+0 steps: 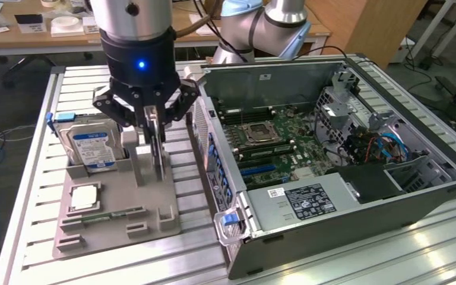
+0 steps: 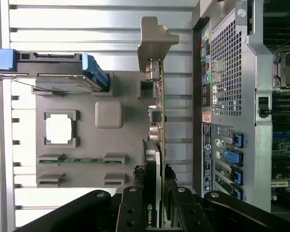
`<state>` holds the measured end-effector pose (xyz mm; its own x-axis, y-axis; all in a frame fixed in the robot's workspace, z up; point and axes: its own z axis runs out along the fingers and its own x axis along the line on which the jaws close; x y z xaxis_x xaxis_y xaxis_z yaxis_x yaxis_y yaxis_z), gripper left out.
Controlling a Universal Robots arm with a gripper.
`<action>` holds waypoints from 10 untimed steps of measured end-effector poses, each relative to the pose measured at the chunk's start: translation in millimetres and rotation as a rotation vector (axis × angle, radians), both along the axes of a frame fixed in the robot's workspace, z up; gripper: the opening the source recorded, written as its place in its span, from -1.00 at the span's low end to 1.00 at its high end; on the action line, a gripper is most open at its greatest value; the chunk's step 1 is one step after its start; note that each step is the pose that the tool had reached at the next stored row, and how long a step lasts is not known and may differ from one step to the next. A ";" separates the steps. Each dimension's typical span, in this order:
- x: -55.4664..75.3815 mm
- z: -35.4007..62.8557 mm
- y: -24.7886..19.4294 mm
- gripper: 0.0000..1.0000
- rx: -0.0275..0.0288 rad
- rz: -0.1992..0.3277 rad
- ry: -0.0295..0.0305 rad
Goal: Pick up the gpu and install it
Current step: 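Pick up the gpu and move the gpu toward the slot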
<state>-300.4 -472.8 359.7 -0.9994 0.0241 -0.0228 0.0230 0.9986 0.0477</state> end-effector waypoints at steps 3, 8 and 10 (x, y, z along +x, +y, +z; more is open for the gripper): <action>0.0 8.9 0.0 -0.47 -0.0001 0.000 0.0000; 0.0 21.3 0.0 -0.47 -0.0001 0.000 0.0000; 0.0 25.1 0.0 -0.47 -0.0001 0.000 0.0000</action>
